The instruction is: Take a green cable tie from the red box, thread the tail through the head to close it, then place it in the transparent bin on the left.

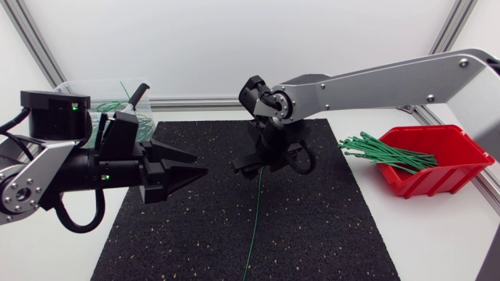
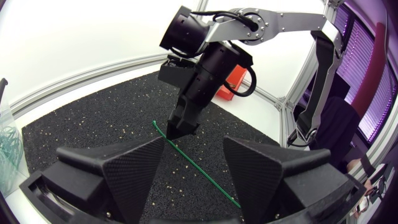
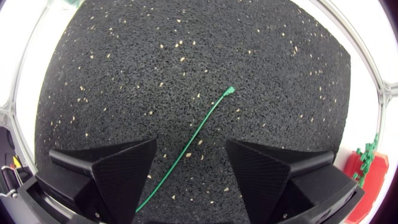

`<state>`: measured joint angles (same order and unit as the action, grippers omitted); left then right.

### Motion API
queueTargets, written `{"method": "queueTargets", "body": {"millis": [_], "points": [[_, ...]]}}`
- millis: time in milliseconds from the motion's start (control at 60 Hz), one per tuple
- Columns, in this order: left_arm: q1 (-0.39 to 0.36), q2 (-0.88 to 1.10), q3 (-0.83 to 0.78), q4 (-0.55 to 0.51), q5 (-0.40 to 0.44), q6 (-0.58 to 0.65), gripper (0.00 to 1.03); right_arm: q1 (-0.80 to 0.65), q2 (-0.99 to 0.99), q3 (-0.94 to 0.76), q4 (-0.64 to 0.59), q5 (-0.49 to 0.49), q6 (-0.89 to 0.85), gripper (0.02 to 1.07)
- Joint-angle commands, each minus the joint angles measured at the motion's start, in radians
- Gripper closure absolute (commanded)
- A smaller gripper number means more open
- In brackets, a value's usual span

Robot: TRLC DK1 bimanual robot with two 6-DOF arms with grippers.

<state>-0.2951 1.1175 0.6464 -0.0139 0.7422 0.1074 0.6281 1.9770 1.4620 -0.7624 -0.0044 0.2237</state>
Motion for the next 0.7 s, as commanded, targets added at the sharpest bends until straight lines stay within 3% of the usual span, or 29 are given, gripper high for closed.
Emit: {"method": "queueTargets", "body": {"millis": [0, 17, 117, 300, 683], "points": [[0.013, -0.036, -0.03, -0.015, -0.001, 0.021, 0.36, 0.018, 0.052, 0.031, -0.038, 0.015, 0.14, 0.27], [0.016, -0.042, -0.031, -0.017, -0.001, 0.021, 0.36, 0.019, 0.059, 0.032, -0.046, 0.015, 0.183, 0.2], [0.025, -0.064, -0.042, -0.023, -0.001, 0.021, 0.36, 0.032, 0.125, 0.106, -0.129, 0.012, 0.328, 0.13], [0.033, -0.099, -0.059, -0.023, -0.001, 0.021, 0.36, 0.041, 0.293, 0.348, -0.36, 0.015, 0.43, 0.13], [0.04, -0.116, -0.071, -0.015, -0.001, 0.021, 0.36, 0.004, 0.342, 0.409, -0.308, 0.006, 0.542, 0.16]]}}
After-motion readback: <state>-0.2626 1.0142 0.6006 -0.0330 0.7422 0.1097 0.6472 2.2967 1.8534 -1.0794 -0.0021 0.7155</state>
